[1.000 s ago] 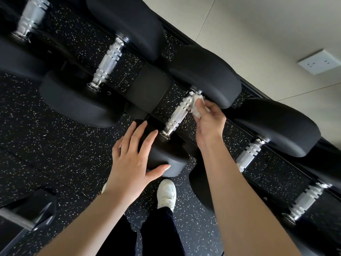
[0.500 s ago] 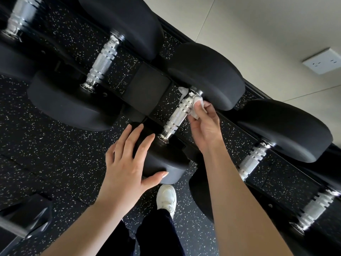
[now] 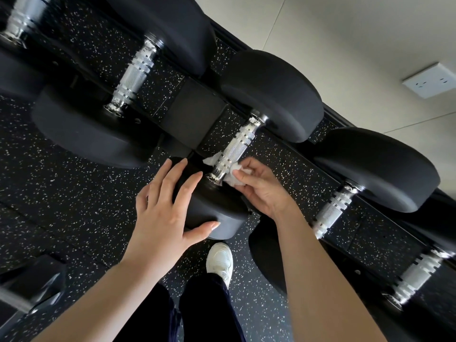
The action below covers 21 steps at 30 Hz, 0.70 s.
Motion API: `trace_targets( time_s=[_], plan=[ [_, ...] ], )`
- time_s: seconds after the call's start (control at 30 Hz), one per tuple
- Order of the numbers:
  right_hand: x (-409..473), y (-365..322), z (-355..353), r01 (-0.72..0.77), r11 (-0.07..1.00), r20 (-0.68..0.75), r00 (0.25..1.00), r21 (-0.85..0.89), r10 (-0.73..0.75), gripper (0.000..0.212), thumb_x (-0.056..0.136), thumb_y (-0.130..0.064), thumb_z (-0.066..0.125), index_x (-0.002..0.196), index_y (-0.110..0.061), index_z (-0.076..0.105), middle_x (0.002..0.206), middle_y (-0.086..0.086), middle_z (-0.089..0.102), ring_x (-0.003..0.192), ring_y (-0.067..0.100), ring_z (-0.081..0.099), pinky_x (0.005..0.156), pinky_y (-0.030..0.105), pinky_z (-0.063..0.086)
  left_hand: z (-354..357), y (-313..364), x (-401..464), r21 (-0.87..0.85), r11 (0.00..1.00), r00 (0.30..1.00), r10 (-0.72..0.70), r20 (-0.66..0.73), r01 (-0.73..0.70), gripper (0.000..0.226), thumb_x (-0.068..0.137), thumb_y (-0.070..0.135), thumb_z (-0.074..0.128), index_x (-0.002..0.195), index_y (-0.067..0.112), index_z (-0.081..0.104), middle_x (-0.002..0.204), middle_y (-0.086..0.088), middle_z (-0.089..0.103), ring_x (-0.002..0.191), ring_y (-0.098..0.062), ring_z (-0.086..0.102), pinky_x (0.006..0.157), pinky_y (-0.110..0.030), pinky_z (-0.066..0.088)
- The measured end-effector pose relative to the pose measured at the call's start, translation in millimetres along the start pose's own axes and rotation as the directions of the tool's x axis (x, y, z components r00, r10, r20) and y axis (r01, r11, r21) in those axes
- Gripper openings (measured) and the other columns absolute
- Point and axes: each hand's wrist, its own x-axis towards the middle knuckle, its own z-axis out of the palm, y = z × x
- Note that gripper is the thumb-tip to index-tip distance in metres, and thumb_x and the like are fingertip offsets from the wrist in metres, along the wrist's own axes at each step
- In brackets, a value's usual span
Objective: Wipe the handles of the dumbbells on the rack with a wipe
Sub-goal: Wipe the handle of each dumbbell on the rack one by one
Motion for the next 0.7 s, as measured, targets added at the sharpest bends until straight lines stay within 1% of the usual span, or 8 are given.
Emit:
trace_targets(
  time_s=[0.1,0.2,0.3,0.4,0.5,0.57,0.63,0.7],
  plan=[
    [-5,3,5,-0.025,0.996,-0.004,1.000,-0.090,0.025,0.018,0.080,0.011,0.058,0.076,-0.006,0.052,0.078,0.007,0.068,0.072,0.017,0.069,0.071,0.025,0.057,-1,0,0,-0.006,1.000,1.000,0.001,-0.006,-0.001,0.077,0.078,0.065,0.044,0.138,0.015,0.045,0.150,-0.010,0.036,0.143,-0.029,0.025,0.101,-0.055,0.035],
    [-10,5,13,-0.027,0.983,-0.075,0.997,-0.182,0.013,0.022,0.077,0.015,0.060,0.072,-0.005,0.052,0.084,0.011,0.065,0.072,0.016,0.067,0.072,0.024,0.056,-1,0,0,-0.008,1.000,1.000,0.001,-0.016,-0.002,0.077,0.078,0.065,0.044,0.137,0.016,0.045,0.149,-0.010,0.037,0.143,-0.030,0.027,0.100,-0.053,0.034],
    [-16,6,23,0.003,0.940,-0.196,0.978,-0.341,-0.074,0.023,0.072,0.013,0.069,0.069,-0.006,0.057,0.082,0.010,0.066,0.075,0.020,0.063,0.075,0.032,0.052,0,0,0,-0.005,1.000,1.000,0.000,-0.031,0.000,0.075,0.078,0.065,0.046,0.137,0.018,0.043,0.150,-0.010,0.036,0.143,-0.029,0.027,0.101,-0.052,0.034],
    [-22,9,35,0.021,0.827,-0.306,0.923,-0.562,-0.231,0.018,0.071,0.000,0.076,0.068,-0.011,0.062,0.074,0.004,0.066,0.064,0.014,0.059,0.065,0.027,0.049,1,0,0,0.000,1.000,0.999,-0.001,-0.048,0.001,0.075,0.077,0.065,0.047,0.137,0.019,0.043,0.150,-0.010,0.037,0.142,-0.030,0.028,0.101,-0.051,0.034],
    [-29,11,49,-0.003,0.732,-0.380,0.857,-0.681,-0.349,0.014,0.070,-0.014,0.080,0.068,-0.021,0.069,0.078,-0.007,0.070,0.073,0.010,0.063,0.068,0.023,0.051,1,0,0,-0.002,1.000,0.999,-0.002,-0.054,0.002,0.076,0.077,0.065,0.047,0.137,0.019,0.044,0.150,-0.010,0.037,0.142,-0.030,0.028,0.101,-0.052,0.033],
    [-33,8,59,0.017,0.676,-0.353,0.843,-0.736,-0.405,0.009,0.071,-0.017,0.080,0.073,-0.021,0.072,0.078,-0.009,0.070,0.072,0.003,0.062,0.065,0.013,0.046,1,0,0,-0.011,1.000,0.999,-0.010,-0.052,0.009,0.076,0.077,0.066,0.046,0.138,0.021,0.043,0.151,-0.009,0.036,0.142,-0.029,0.028,0.102,-0.051,0.031],
    [-31,5,68,0.035,0.577,-0.283,0.846,-0.816,-0.452,0.007,0.073,-0.020,0.078,0.079,-0.019,0.074,0.081,-0.007,0.070,0.075,0.000,0.061,0.066,0.004,0.041,2,-1,0,-0.008,1.000,0.998,-0.015,-0.055,0.014,0.076,0.076,0.066,0.047,0.138,0.022,0.042,0.151,-0.009,0.037,0.142,-0.029,0.029,0.103,-0.050,0.030],
    [-25,3,75,0.035,0.470,-0.223,0.848,-0.882,-0.481,0.007,0.076,-0.024,0.076,0.080,-0.019,0.073,0.085,-0.006,0.068,0.080,0.004,0.061,0.069,0.004,0.041,2,-1,0,-0.006,1.000,0.998,-0.016,-0.063,0.016,0.076,0.075,0.065,0.047,0.137,0.022,0.042,0.150,-0.008,0.038,0.141,-0.028,0.030,0.104,-0.049,0.028]
  ],
)
